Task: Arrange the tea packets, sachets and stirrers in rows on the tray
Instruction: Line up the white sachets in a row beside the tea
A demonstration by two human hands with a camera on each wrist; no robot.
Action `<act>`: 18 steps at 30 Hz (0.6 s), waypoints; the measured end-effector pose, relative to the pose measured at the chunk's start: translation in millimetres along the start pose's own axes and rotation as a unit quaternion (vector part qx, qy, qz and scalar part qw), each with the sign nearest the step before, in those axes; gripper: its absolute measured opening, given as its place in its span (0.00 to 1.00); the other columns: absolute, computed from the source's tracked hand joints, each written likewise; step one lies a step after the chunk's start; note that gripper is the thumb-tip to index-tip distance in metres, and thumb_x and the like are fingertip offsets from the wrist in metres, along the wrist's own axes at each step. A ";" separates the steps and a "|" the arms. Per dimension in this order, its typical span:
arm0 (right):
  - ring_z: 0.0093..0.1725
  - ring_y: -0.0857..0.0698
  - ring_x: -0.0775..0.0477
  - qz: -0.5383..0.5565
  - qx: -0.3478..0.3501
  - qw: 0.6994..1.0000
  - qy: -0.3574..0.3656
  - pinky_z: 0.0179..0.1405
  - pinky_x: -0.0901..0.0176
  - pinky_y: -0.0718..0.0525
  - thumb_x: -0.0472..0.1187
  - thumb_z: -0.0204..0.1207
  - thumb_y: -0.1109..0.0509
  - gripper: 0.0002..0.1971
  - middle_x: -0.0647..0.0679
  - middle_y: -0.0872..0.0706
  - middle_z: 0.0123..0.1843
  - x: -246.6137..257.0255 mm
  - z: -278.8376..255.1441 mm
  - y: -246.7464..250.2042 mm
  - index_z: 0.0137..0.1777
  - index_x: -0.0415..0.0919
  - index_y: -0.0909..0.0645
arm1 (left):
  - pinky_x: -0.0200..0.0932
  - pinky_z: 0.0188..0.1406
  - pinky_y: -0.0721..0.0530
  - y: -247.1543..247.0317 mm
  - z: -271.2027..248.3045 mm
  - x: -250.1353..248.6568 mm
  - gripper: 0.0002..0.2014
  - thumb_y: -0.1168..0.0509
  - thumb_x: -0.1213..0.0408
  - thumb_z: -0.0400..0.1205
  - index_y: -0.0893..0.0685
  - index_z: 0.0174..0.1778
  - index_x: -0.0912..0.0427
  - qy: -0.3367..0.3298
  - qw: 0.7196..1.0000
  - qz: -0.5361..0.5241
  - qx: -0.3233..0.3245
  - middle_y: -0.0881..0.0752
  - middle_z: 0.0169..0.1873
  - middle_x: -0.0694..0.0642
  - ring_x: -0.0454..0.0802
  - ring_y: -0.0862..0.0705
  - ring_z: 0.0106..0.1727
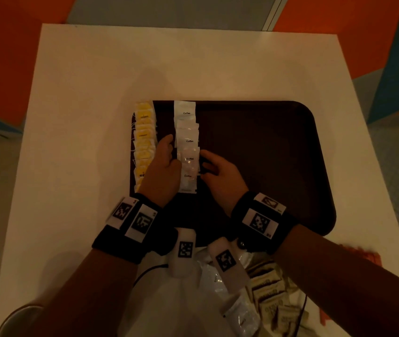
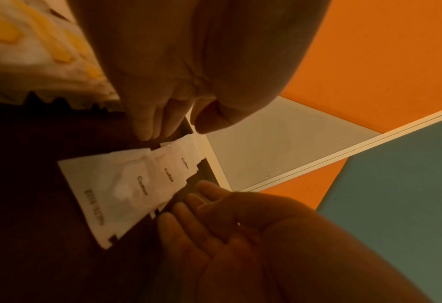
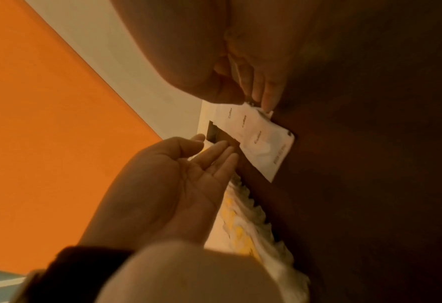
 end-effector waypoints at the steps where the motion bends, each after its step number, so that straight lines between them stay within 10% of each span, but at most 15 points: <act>1: 0.70 0.30 0.52 0.006 0.002 1.000 0.000 0.72 0.51 0.27 0.24 0.76 0.40 0.27 0.50 0.28 0.72 3.3 3.5 1.2 0.74 0.42 0.31 | 0.34 0.65 0.32 -0.9 1.4 -2.5 0.26 0.51 0.79 0.83 0.44 0.78 0.62 0.000 1.000 -0.006 0.001 0.30 0.70 0.55 0.45 0.31 0.71; 6: 0.71 0.28 0.51 0.028 0.003 1.000 -0.001 0.50 0.69 0.20 0.23 0.77 0.42 0.29 0.49 0.27 0.71 12.4 20.7 -0.6 0.77 0.39 0.37 | 0.50 0.70 0.26 -4.7 10.3 -2.8 0.26 0.50 0.76 0.83 0.43 0.78 0.60 0.020 1.000 -0.012 -0.003 0.26 0.68 0.56 0.51 0.26 0.68; 9: 0.65 0.27 0.54 0.038 0.011 0.999 0.012 0.58 0.65 0.24 0.22 0.77 0.43 0.27 0.53 0.27 0.62 17.6 20.9 -1.2 0.75 0.37 0.35 | 0.43 0.60 0.24 -7.2 8.1 -4.6 0.25 0.49 0.75 0.83 0.42 0.77 0.58 0.016 1.000 -0.003 0.002 0.26 0.60 0.49 0.45 0.25 0.61; 15: 0.76 0.31 0.47 -0.014 -0.011 1.000 -0.018 0.68 0.59 0.28 0.23 0.76 0.42 0.30 0.45 0.32 0.78 -2.4 17.8 8.5 0.77 0.40 0.37 | 0.48 0.76 0.34 0.4 -5.3 8.7 0.26 0.48 0.76 0.83 0.43 0.78 0.63 0.029 0.999 -0.016 -0.027 0.33 0.76 0.63 0.56 0.34 0.76; 18: 0.75 0.30 0.48 -0.010 -0.004 1.000 -0.024 0.70 0.57 0.28 0.22 0.76 0.43 0.30 0.46 0.31 0.78 -6.0 12.0 7.3 0.77 0.41 0.37 | 0.40 0.67 0.33 -2.7 -14.6 16.2 0.26 0.49 0.78 0.83 0.43 0.78 0.63 0.034 0.999 -0.018 -0.032 0.33 0.75 0.62 0.51 0.33 0.74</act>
Point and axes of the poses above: each hand's wrist, its own z-axis towards the middle knuckle, its own y-axis out of the back of the hand, x = y × z, the point moved 8 cm from there along z, towards the middle knuckle
